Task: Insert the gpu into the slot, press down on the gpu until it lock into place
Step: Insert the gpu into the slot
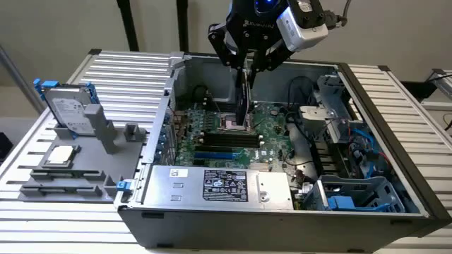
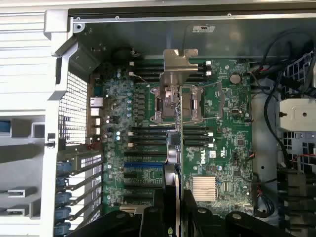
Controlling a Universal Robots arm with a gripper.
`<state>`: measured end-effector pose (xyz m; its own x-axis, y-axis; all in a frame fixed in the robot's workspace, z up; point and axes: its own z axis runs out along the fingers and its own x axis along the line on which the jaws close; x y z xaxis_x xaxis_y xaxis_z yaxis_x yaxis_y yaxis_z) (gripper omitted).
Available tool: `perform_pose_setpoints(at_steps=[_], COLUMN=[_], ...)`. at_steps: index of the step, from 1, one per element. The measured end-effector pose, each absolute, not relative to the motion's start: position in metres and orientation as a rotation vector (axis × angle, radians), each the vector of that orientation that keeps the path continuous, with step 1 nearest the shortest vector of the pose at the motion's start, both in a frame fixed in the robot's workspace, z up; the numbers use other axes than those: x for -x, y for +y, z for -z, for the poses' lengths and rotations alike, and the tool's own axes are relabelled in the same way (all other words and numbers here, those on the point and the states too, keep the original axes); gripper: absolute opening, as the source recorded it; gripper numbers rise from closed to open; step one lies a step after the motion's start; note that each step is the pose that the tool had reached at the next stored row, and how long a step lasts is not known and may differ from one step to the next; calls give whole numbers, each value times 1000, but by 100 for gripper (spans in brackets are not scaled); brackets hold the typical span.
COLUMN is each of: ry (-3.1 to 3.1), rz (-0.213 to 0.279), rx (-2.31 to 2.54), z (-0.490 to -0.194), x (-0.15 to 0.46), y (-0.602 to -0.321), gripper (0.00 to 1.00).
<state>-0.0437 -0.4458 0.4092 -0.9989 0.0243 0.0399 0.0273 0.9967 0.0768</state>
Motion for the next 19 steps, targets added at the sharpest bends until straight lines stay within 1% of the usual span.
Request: perform_pose_setpoints(at_steps=[19], ry=[-3100], rz=[120], rx=[39], z=[-409], x=[44], y=[-446], gripper=[26])
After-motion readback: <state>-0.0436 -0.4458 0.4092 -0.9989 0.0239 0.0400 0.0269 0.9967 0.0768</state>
